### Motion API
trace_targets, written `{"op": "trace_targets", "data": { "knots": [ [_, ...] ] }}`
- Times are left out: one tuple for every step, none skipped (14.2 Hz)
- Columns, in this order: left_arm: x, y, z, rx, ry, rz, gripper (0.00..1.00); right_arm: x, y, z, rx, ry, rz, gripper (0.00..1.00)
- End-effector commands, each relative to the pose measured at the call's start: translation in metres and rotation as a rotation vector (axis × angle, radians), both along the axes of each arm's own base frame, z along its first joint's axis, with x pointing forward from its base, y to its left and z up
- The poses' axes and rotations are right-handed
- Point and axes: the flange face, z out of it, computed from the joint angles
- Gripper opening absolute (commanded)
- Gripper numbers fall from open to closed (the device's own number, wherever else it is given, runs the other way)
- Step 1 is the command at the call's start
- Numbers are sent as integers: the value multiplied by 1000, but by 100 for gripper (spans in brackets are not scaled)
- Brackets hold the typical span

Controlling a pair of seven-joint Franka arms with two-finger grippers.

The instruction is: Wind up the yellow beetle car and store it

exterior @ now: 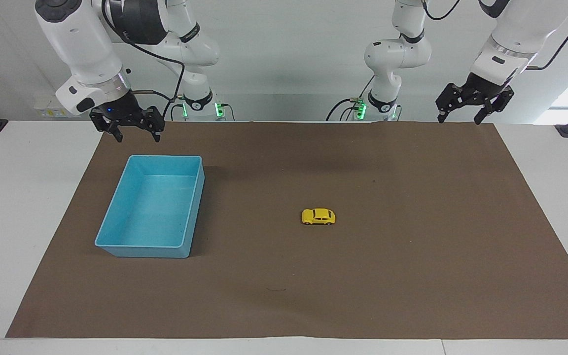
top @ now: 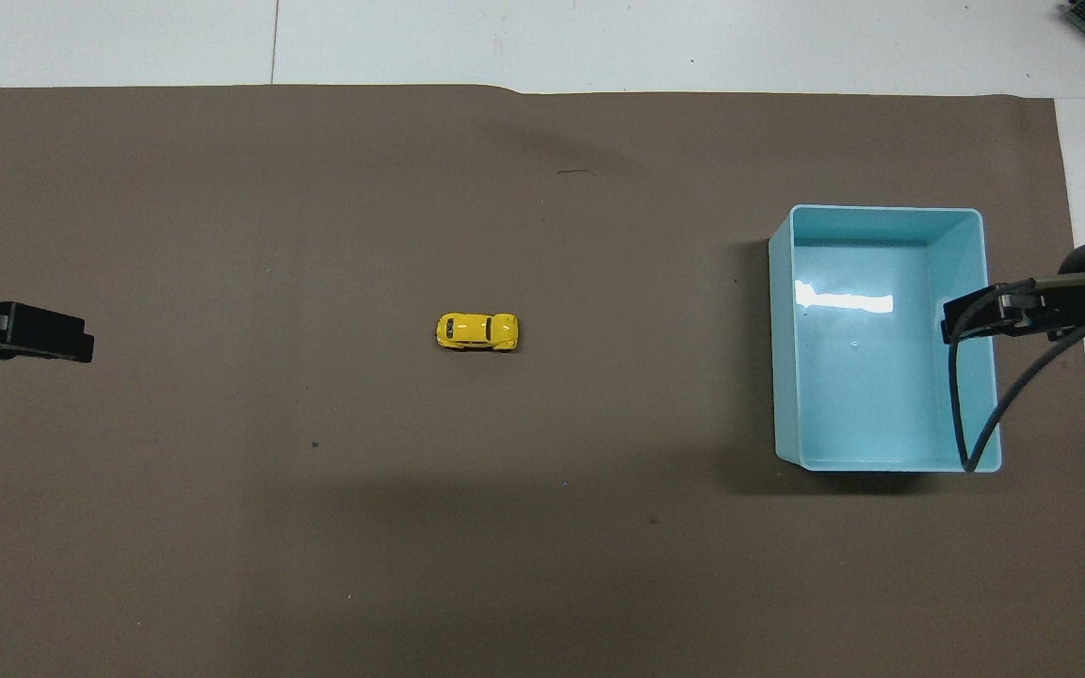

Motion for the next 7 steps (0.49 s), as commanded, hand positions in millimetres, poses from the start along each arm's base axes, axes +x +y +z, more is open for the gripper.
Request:
{"op": "trace_targets", "data": {
  "knots": [
    [-5, 0, -3, -3, 7, 4, 100, -4, -2, 2, 4, -4, -11, 100],
    [-5, -1, -7, -3, 13, 4, 100, -4, -2, 2, 4, -4, -11, 100],
    [-6, -1, -9, -2, 16, 5, 100, -4, -2, 2, 4, -4, -11, 100],
    [-5, 0, -9, -2, 17, 9, 100, -4, -2, 2, 4, -4, -11, 100],
    [-5, 0, -10, -2, 20, 29, 100, -4, -2, 2, 4, -4, -11, 100],
    [-4, 0, -12, -1, 23, 50, 100, -4, -2, 2, 6, -4, -12, 100],
    [-4, 0, -14, 0, 27, 77, 100, -4, -2, 2, 4, -4, -11, 100]
  ]
}}
